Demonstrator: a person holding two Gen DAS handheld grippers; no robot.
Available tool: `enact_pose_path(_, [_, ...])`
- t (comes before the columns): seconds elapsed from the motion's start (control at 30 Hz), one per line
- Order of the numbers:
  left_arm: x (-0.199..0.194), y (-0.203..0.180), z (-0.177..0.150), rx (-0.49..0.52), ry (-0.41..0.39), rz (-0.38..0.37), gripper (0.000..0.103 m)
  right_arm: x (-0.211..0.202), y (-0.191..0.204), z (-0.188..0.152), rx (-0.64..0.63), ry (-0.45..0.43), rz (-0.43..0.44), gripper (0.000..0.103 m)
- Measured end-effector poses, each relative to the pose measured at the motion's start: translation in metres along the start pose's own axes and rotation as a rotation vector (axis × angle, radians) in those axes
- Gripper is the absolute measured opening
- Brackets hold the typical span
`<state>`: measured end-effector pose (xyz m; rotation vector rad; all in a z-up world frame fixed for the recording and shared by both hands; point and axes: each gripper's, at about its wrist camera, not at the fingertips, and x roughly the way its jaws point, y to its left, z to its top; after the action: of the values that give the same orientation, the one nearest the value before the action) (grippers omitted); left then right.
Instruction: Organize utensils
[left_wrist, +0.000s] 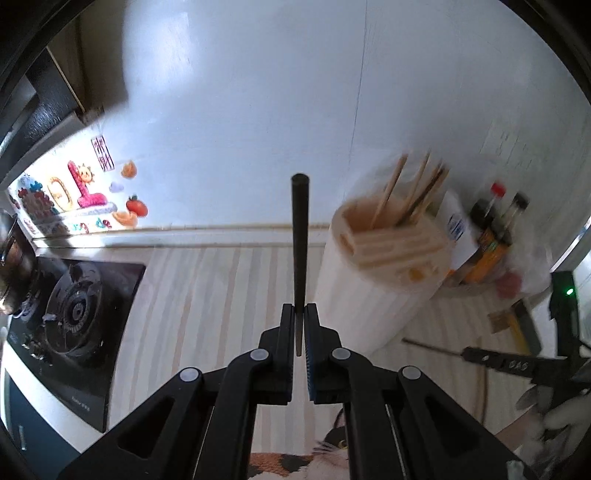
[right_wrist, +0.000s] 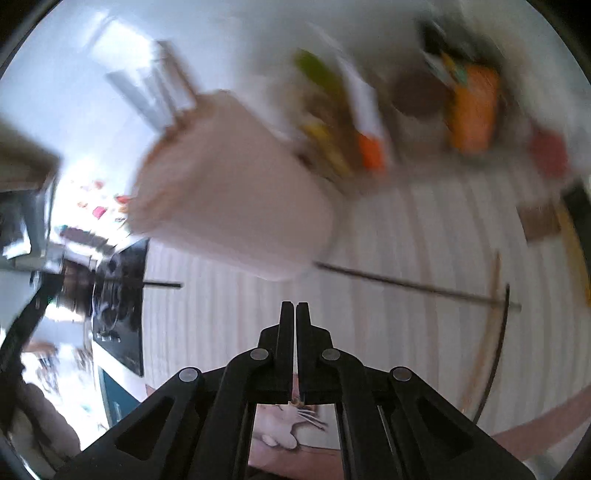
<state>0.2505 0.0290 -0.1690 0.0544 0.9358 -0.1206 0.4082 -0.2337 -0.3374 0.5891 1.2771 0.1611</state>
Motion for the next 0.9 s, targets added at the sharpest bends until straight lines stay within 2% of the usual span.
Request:
enact_pose_path(0.07, [0.022, 0.000, -0.007, -0.003, 0.045, 0.021, 0.002, 0.010, -0.012, -0.002, 0.003, 0.031, -0.036, 0.002])
enact_pose_path(0.1, [0.030, -0.001, -0.008, -0.004, 0.058, 0.025, 0.002, 0.016, -0.014, -0.003, -0.020, 0.054, -0.049, 0.006])
enact_pose_path(0.17, [0.046, -0.002, -0.011, -0.012, 0.086, 0.031, 0.002, 0.030, -0.014, -0.001, -0.109, 0.094, -0.134, 0.023])
enact_pose_path(0.2, [0.053, -0.003, -0.012, -0.009, 0.096, 0.038, 0.002, 0.036, -0.012, 0.001, -0.161, 0.111, -0.156, 0.040])
enact_pose_path(0.23, [0.059, -0.003, -0.013, -0.007, 0.105, 0.044, 0.002, 0.045, -0.010, 0.004, -0.217, 0.138, -0.182, 0.052])
enact_pose_path(0.27, [0.064, -0.005, -0.014, -0.005, 0.109, 0.050, 0.002, 0.055, -0.008, 0.008, -0.274, 0.151, -0.237, 0.053])
enact_pose_path(0.43, [0.080, -0.019, -0.013, 0.019, 0.098, 0.106, 0.002, 0.110, 0.003, 0.021, -0.551, 0.243, -0.427, 0.053])
enact_pose_path(0.53, [0.085, -0.025, -0.011, 0.028, 0.087, 0.137, 0.003, 0.136, 0.003, 0.028, -0.634, 0.290, -0.476, 0.053])
enact_pose_path(0.63, [0.087, -0.027, -0.008, 0.013, 0.085, 0.145, 0.003, 0.161, -0.006, 0.031, -0.675, 0.392, -0.492, 0.052])
enact_pose_path(0.7, [0.088, -0.026, -0.006, -0.002, 0.086, 0.143, 0.003, 0.162, -0.009, 0.035, -0.661, 0.407, -0.434, 0.039])
enact_pose_path(0.73, [0.088, -0.025, -0.006, -0.007, 0.085, 0.144, 0.003, 0.162, -0.010, 0.037, -0.650, 0.421, -0.412, 0.022])
enact_pose_path(0.77, [0.087, -0.024, -0.005, -0.016, 0.085, 0.143, 0.003, 0.161, -0.011, 0.037, -0.652, 0.418, -0.413, 0.017])
enact_pose_path(0.87, [0.086, -0.020, -0.004, -0.032, 0.083, 0.142, 0.003, 0.162, -0.012, 0.031, -0.585, 0.436, -0.406, 0.015])
enact_pose_path(0.9, [0.085, -0.019, -0.004, -0.037, 0.082, 0.142, 0.003, 0.162, -0.015, 0.031, -0.540, 0.443, -0.399, 0.009])
